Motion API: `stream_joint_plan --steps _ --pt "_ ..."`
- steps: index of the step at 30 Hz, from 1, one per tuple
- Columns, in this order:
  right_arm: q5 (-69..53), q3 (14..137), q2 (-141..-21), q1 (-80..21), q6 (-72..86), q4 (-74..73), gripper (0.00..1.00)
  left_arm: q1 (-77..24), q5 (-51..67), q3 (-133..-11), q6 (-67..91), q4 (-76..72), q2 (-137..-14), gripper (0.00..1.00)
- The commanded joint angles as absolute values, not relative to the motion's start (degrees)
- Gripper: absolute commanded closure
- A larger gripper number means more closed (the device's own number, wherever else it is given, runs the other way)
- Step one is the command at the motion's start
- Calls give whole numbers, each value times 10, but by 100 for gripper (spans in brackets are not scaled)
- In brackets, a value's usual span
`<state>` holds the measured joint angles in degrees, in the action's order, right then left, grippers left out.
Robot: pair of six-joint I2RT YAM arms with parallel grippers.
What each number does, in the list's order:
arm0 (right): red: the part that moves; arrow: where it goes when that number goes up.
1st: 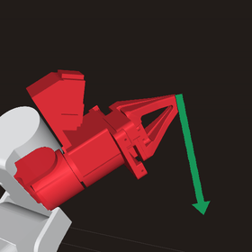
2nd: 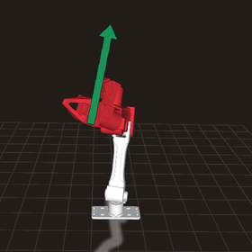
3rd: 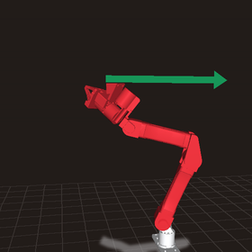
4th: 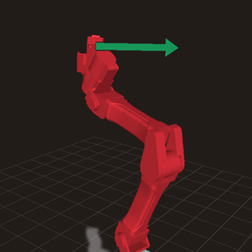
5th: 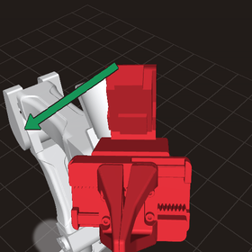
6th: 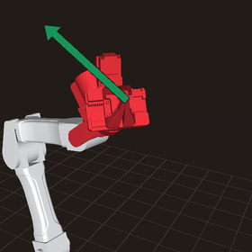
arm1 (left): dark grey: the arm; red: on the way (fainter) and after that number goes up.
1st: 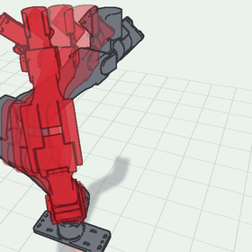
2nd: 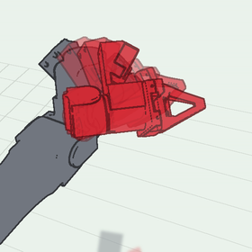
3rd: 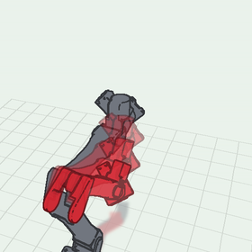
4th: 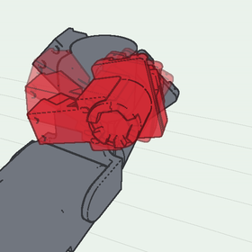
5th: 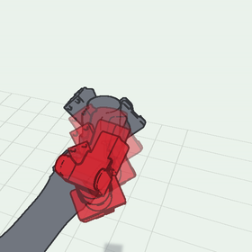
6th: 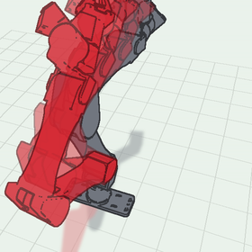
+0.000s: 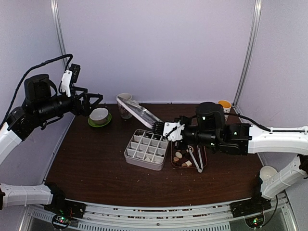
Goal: Pack the chocolate
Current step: Pass from the left arm to the right, then adjust the packing box at the center of the board.
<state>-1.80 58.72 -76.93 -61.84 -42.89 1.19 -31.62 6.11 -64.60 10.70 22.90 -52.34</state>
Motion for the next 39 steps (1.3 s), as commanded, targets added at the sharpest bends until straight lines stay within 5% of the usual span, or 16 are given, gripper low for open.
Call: stream_joint_plan --steps 1,11,18,32,35,39 --pt "-67 587 -746 -588 -239 91 91 -320 0 -635 94 206 -507 2" --pt "-151 616 -761 -521 29 108 94 -286 -101 -628 148 261 -552 2" --pt "-152 605 -744 -493 62 88 93 -175 23 -604 217 279 -642 2" --pt "-150 554 -705 -477 71 109 93 -163 157 -560 235 165 -831 5" --pt "-148 547 -700 -474 71 113 93 -164 217 -561 234 143 -871 14" --pt "-149 542 -698 -472 71 115 93 -175 277 -571 238 121 -935 51"
